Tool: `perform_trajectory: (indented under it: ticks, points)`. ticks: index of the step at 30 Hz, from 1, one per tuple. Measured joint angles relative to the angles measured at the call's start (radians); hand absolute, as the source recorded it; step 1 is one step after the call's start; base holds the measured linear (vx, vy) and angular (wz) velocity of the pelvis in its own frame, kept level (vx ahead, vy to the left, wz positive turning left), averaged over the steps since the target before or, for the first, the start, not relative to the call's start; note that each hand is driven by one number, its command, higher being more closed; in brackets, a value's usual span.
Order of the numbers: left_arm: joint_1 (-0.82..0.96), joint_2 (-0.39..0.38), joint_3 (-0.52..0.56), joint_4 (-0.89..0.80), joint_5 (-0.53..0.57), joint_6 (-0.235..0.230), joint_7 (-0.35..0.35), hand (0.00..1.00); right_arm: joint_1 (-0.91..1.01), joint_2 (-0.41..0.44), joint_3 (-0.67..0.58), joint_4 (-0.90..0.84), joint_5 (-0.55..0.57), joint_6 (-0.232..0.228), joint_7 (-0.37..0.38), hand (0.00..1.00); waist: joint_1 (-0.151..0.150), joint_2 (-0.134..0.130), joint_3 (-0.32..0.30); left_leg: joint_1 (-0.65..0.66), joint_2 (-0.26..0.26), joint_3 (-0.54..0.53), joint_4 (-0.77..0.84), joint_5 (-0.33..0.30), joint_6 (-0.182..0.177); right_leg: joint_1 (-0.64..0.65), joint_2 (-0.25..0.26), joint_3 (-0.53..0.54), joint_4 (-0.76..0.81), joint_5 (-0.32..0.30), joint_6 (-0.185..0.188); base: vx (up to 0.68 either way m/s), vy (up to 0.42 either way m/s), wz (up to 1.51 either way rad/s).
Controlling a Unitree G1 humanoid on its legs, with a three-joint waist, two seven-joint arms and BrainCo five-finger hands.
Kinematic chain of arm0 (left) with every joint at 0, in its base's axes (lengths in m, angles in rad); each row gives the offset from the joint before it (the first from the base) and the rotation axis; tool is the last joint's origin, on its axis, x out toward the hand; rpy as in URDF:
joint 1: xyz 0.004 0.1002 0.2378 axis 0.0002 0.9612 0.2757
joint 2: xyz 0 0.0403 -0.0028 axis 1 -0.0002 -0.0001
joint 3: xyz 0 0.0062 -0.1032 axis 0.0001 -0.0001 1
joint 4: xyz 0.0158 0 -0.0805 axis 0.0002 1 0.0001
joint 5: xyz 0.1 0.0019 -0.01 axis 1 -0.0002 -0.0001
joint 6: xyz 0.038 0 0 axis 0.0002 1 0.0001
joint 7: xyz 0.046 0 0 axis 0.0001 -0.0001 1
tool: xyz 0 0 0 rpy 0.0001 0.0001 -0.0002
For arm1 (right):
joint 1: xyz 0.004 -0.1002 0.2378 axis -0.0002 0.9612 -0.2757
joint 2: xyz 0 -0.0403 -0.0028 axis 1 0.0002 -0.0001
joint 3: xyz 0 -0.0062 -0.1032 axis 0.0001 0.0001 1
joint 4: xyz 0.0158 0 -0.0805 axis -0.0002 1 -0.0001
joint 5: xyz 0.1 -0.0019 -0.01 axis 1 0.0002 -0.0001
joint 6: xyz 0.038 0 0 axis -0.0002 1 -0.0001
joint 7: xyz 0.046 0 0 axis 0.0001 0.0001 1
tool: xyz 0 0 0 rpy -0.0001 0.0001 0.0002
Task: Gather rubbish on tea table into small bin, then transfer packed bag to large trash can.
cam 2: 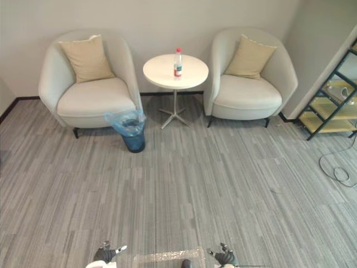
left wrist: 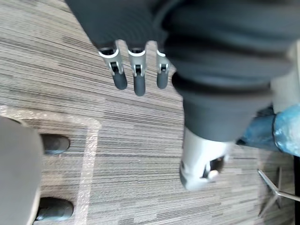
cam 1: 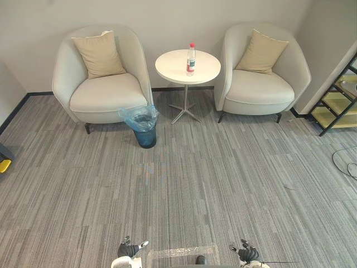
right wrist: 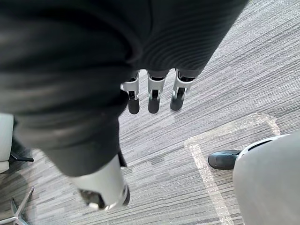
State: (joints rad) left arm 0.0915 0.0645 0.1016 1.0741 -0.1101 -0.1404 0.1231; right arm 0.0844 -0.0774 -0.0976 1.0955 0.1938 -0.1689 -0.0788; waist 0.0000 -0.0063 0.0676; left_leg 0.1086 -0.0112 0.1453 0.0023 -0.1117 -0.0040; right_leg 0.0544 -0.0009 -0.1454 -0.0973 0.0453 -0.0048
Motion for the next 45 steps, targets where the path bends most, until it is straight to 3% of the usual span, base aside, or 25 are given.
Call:
perform_trajectory:
  ticks: [10,30,32,33,35,37,40,41,43,45]
  points:
    - [-0.012,0.000,-0.010,0.032,0.015,-0.001,-0.036,0.00,-0.018,-0.005,0.005,0.024,-0.001,0.002,0.026,0.00,0.000,0.006,0.004,0.001,0.001,0.002,0.000,0.000,0.000,0.000,0.000,0.002,0.000,0.000,0.000,-0.01,0.000,0.00]
    - [-0.073,0.022,-0.152,0.066,0.080,0.004,-0.043,0.00,-0.043,-0.009,0.032,0.030,0.005,0.005,0.039,0.00,-0.003,0.008,0.045,-0.003,0.003,0.005,0.000,-0.001,-0.001,-0.005,0.002,0.005,0.000,0.000,0.000,0.00,0.000,-0.01]
    - [-0.081,0.022,-0.160,0.064,0.085,0.014,-0.043,0.00,-0.045,-0.009,0.032,0.026,0.006,0.009,0.039,0.00,-0.003,0.010,0.051,-0.011,0.007,0.015,0.004,-0.006,-0.010,-0.020,0.005,0.014,0.007,-0.002,-0.002,0.00,-0.003,-0.11]
    - [-0.083,0.023,-0.160,0.063,0.087,0.019,-0.042,0.00,-0.045,-0.009,0.032,0.024,0.011,0.010,0.039,0.00,-0.003,0.010,0.052,-0.025,0.014,0.030,0.023,-0.020,-0.030,-0.022,0.007,0.019,0.008,-0.006,-0.004,0.04,-0.016,-0.15]
    - [-0.088,0.027,-0.160,0.057,0.088,0.021,-0.042,0.00,-0.047,-0.008,0.032,0.014,0.030,0.010,0.039,0.00,-0.002,0.012,0.066,-0.056,0.033,0.043,0.103,-0.052,-0.069,-0.039,0.014,0.030,0.050,-0.044,-0.006,0.07,-0.054,-0.14]
    - [-0.093,0.037,-0.160,0.042,0.088,0.021,-0.042,0.00,-0.050,-0.005,0.032,0.013,0.047,0.009,0.039,0.00,-0.002,-0.006,0.081,-0.112,0.042,0.047,0.261,-0.063,-0.087,-0.053,0.004,0.044,0.100,-0.087,-0.021,0.03,-0.088,-0.12]
    - [-0.097,0.032,-0.153,0.009,0.086,0.020,-0.040,0.00,-0.050,-0.010,0.030,0.009,0.061,0.009,0.039,0.00,0.007,-0.003,0.101,-0.232,0.076,0.051,0.573,-0.048,-0.106,-0.047,-0.003,0.070,0.189,-0.154,-0.041,0.10,-0.108,-0.22]
    - [-0.096,0.028,-0.128,0.001,0.085,0.021,-0.039,0.00,-0.056,-0.006,0.031,0.001,0.074,0.010,0.038,0.00,0.008,0.004,0.106,-0.271,0.092,0.053,0.655,-0.074,-0.092,-0.037,-0.004,0.079,0.204,-0.174,-0.047,0.14,-0.025,-0.16]
    - [-0.096,0.019,-0.120,-0.006,0.081,0.020,-0.037,0.00,-0.051,-0.009,0.030,-0.013,0.084,0.010,0.038,0.00,0.007,0.012,0.112,-0.299,0.093,0.053,0.657,-0.118,-0.080,-0.009,-0.012,0.087,0.204,-0.192,-0.050,0.12,0.004,-0.13]
    - [-0.095,0.019,-0.122,-0.015,0.076,0.018,-0.036,0.00,-0.052,-0.007,0.030,-0.017,0.084,0.011,0.037,0.00,0.012,0.011,0.113,-0.322,0.077,0.068,0.496,-0.108,-0.073,0.017,-0.035,0.101,0.191,-0.210,-0.036,0.21,0.068,-0.19]
